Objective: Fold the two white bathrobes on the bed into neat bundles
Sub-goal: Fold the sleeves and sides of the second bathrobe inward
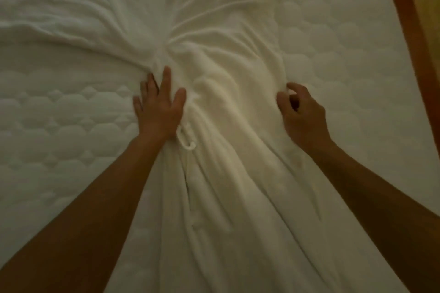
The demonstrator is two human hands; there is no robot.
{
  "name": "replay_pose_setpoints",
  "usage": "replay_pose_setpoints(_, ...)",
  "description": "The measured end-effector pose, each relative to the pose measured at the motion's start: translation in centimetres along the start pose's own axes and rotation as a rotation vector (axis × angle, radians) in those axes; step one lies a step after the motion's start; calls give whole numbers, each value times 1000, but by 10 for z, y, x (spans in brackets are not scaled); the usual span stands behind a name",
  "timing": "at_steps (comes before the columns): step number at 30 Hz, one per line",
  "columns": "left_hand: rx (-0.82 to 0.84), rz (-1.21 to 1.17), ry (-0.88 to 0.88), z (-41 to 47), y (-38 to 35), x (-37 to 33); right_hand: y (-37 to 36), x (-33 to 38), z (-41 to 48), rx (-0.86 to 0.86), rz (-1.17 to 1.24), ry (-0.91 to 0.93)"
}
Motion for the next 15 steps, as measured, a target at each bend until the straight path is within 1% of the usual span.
replay_pose_setpoints(2, 7, -38, 25, -28, -3, -8, -4, -18, -47, 92, -71, 35)
replay_pose_setpoints(3, 7, -56, 26, -51, -8, -13, -7, -29, -76, 146, -143, 83)
replay_pose_setpoints(5, -35, -19, -40, -106, -23, -29, -11, -50, -134, 206, -251, 205)
replay_pose_setpoints(6, -78, 30, -91, -140, -31, -39, -9, -60, -161, 202, -279, 241)
replay_pose_setpoints(8, -153, 95, -158, -212, -48, -51, -2, -83, -203, 190, -278, 225)
replay_pose_setpoints(10, -214, 60, -178, -285, -64, -56, 10, -104, -235, 181, -241, 189)
replay_pose_setpoints(12, -246, -109, -171, -359, -84, -59, 29, -120, -270, 136, -204, 213)
replay_pose_setpoints(13, -222, -239, -166, -394, -94, -61, 42, -127, -289, 96, -187, 245)
replay_pose_setpoints(14, -152, -388, -130, -423, -106, -62, 53, -131, -306, 47, -180, 290)
replay_pose_setpoints(15, -39, -531, -49, -451, -119, -65, 66, -137, -328, -1, -192, 346)
Point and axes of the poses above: each hand's wrist, its own z-axis towards the middle knuckle, its own y-axis out of the back of the hand, x = y × z, the point moved 7 cm from there along z, towards the middle knuckle, and after that the axes turned 6 degrees about z, right-handed, at the moved point
